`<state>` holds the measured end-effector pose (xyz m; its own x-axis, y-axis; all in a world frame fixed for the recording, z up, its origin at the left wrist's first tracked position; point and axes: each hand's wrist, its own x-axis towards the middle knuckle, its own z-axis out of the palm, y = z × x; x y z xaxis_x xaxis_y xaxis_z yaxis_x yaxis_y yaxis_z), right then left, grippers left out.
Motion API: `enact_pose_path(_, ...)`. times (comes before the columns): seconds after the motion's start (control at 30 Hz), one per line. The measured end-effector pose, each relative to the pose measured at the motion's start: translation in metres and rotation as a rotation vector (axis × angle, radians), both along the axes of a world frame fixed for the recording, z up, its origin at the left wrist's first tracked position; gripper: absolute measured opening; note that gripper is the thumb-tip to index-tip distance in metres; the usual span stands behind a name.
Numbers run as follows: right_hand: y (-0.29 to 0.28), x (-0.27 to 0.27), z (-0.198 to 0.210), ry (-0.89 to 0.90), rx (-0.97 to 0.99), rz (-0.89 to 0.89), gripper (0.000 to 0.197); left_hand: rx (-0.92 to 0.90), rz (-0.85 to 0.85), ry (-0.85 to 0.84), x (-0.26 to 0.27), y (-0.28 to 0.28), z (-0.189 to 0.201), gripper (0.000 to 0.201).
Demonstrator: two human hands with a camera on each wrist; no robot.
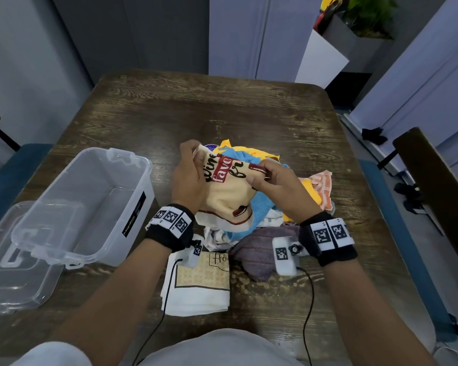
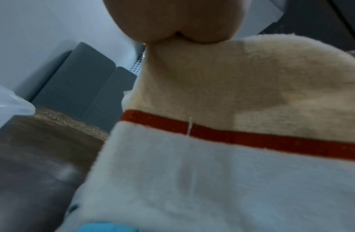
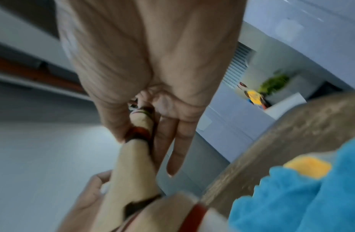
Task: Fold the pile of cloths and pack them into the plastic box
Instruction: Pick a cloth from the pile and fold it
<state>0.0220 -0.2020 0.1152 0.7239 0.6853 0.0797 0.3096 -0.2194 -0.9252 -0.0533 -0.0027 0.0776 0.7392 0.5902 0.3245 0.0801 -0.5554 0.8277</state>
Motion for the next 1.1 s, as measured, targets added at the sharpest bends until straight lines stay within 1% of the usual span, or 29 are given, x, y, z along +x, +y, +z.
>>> enact_pose_path(0.03,0.004,-0.003,-0.001,0.126,0.130,-0.038,0.017,-0.026,0.024,-0.013,0.000,-0.002,0.004,0.030)
enact_pose_path(0.07,0.008,-0.009,-0.001,0.266,0.255,-0.062,0.024,-0.065,0.053,-0.025,0.000,-0.004,0.008,0.031)
enact_pose_path(0.1,0.012,-0.013,-0.004,0.390,0.345,-0.073,0.037,-0.111,0.086,-0.041,0.000,-0.006,0.012,0.031)
enact_pose_path(0.13,0.015,-0.015,-0.008,0.455,0.366,-0.079,0.051,-0.144,0.116,-0.061,0.001,-0.007,0.016,0.031)
enact_pose_path(0.17,0.018,-0.017,-0.014,0.466,0.329,-0.064,0.061,-0.166,0.135,-0.079,0.002,-0.009,0.019,0.031)
enact_pose_path(0.2,0.020,-0.020,-0.021,0.437,0.255,-0.032,0.066,-0.183,0.142,-0.104,0.003,-0.011,0.020,0.031)
enact_pose_path(0.23,0.022,-0.021,-0.029,0.388,0.179,-0.008,0.063,-0.200,0.137,-0.139,0.004,-0.013,0.020,0.031)
enact_pose_path(0.3,0.020,-0.021,-0.039,0.319,0.127,-0.028,0.046,-0.208,0.120,-0.175,0.005,-0.011,0.016,0.031)
enact_pose_path(0.37,0.015,-0.016,-0.038,0.260,0.133,-0.072,0.030,-0.164,0.092,-0.100,0.003,-0.003,0.011,0.031)
enact_pose_path(0.4,0.013,-0.013,-0.035,0.213,0.118,-0.072,0.026,-0.089,0.064,-0.031,0.002,0.001,0.008,0.032)
enact_pose_path(0.47,0.008,-0.006,-0.032,0.094,0.030,-0.042,0.020,0.112,-0.056,0.068,0.001,0.005,0.002,0.037)
enact_pose_path(0.53,0.007,-0.003,-0.030,0.021,-0.070,-0.014,0.011,0.247,-0.276,0.074,0.004,-0.001,0.004,0.049)
enact_pose_path(0.57,0.008,-0.004,-0.028,-0.002,-0.093,0.002,0.010,0.275,-0.376,0.073,0.005,-0.007,0.008,0.054)
enact_pose_path(0.6,0.009,-0.005,-0.027,-0.023,-0.103,0.015,0.011,0.276,-0.438,0.080,0.008,-0.011,0.010,0.055)
enact_pose_path(0.63,0.011,-0.006,-0.026,-0.050,-0.104,0.019,0.014,0.273,-0.459,0.087,0.011,-0.014,0.011,0.053)
enact_pose_path(0.7,0.013,-0.009,-0.024,-0.083,-0.107,0.009,0.017,0.264,-0.421,0.078,0.016,-0.017,0.013,0.054)
enact_pose_path(0.73,0.012,-0.010,-0.023,-0.065,-0.097,0.010,0.017,0.244,-0.401,0.057,0.016,-0.017,0.015,0.053)
enact_pose_path(0.8,0.007,-0.010,-0.019,-0.047,-0.119,0.036,0.015,0.167,-0.396,0.035,0.015,-0.016,0.015,0.038)
enact_pose_path(0.83,0.003,-0.009,-0.017,-0.071,-0.165,0.054,0.014,0.135,-0.384,0.047,0.014,-0.016,0.017,0.032)
enact_pose_path(0.87,0.000,-0.007,-0.014,-0.101,-0.222,0.073,0.010,0.113,-0.356,0.059,0.014,-0.014,0.017,0.030)
enact_pose_path(0.9,-0.004,-0.004,-0.011,-0.137,-0.281,0.087,0.008,0.111,-0.320,0.057,0.014,-0.012,0.019,0.031)
enact_pose_path(0.97,-0.011,0.006,-0.008,-0.195,-0.381,0.097,0.013,0.114,-0.251,0.031,0.014,-0.007,0.020,0.037)
enact_pose_path(1.0,-0.014,0.010,-0.007,-0.197,-0.407,0.096,0.012,0.095,-0.209,0.012,0.013,-0.005,0.021,0.039)
enact_pose_path(1.03,-0.017,0.013,-0.006,-0.185,-0.409,0.088,0.013,0.070,-0.168,-0.001,0.013,-0.003,0.023,0.041)
enact_pose_path(1.1,-0.022,0.016,-0.010,-0.136,-0.353,0.058,0.012,0.033,-0.110,0.008,0.014,0.000,0.020,0.049)
